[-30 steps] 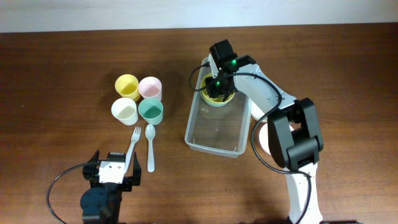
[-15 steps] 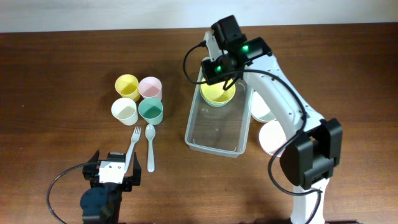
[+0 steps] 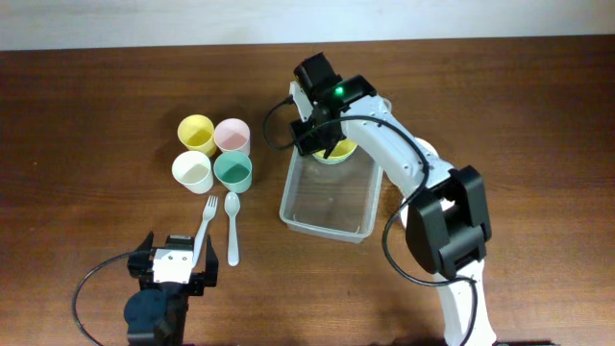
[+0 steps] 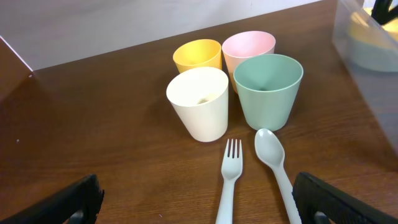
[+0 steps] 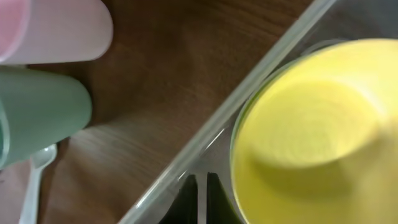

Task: Pack container
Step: 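Lower the yellow bowl into the container, stacking it on the mint bowl, then release and move the right gripper to the white bowl's rim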

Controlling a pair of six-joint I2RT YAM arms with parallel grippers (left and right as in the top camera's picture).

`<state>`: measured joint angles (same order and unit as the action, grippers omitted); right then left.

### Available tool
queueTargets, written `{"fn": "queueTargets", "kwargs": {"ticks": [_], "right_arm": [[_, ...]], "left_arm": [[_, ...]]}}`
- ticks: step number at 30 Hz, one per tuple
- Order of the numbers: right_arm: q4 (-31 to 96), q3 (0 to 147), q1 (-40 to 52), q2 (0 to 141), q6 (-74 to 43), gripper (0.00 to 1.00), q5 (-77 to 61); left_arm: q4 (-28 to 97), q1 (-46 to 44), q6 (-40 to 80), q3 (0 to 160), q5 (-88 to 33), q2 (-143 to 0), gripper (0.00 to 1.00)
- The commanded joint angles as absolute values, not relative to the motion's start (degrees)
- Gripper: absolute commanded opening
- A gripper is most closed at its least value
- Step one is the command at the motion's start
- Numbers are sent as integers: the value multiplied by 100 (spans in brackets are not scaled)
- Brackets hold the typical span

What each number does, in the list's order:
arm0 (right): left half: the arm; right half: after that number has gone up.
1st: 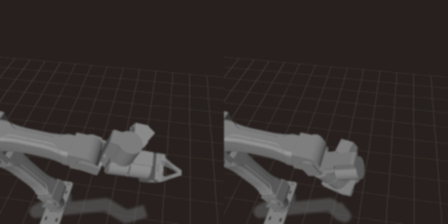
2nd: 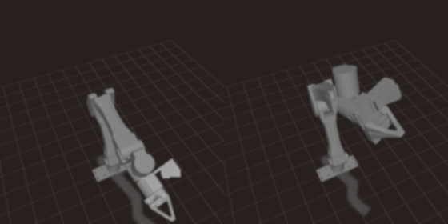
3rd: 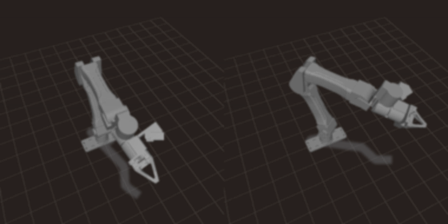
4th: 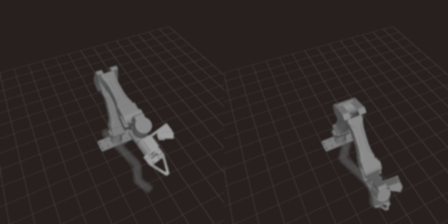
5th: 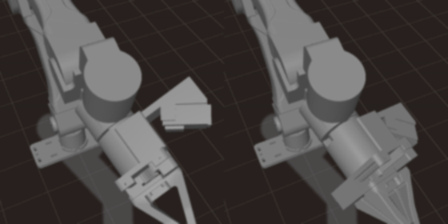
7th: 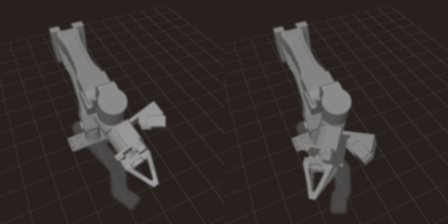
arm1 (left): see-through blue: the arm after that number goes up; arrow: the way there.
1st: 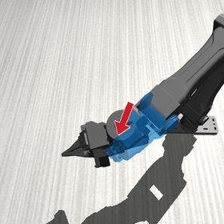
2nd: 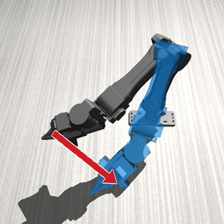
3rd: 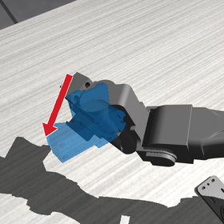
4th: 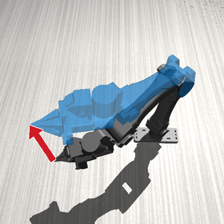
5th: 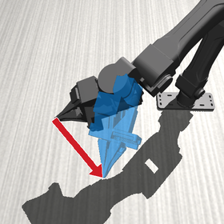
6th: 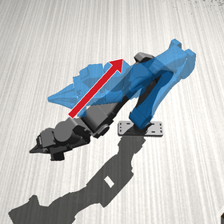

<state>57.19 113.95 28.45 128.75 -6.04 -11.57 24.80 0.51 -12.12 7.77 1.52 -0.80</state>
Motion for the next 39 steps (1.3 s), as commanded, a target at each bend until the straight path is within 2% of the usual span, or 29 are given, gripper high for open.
{"fn": "queueTargets", "kwargs": {"ticks": [1,14,16,21,24,25,30,33,37,39], "right_arm": [[5671,11349,2827,12798,-580,4,-982],[5686,11345,2842,12776,-458,4,-954],[5905,11428,2773,12619,-445,4,-491],[6604,11996,2399,11708,-447,18,-25],[7059,12370,1791,11008,-495,37,3],[7126,12381,1573,10838,-517,39,8],[7719,12339,353,10595,-687,40,-132],[7922,11815,-311,10785,-674,41,-515],[7437,10790,-707,10973,-484,41,-1017],[6764,10055,-808,11050,-333,41,-1494]], "left_arm": [[2464,51,-1118,727,89,-40,100],[2467,54,-1118,727,89,-40,100],[2467,51,-1118,727,89,-40,100],[2467,51,-1118,727,91,-40,100],[2467,54,-1118,727,89,-40,100],[2467,51,-1118,727,89,-40,100],[2467,51,-1118,727,89,-40,100],[2467,54,-1118,727,89,-40,100],[2467,54,-1118,727,89,-40,100],[2467,51,-1118,727,89,-40,100]]}}
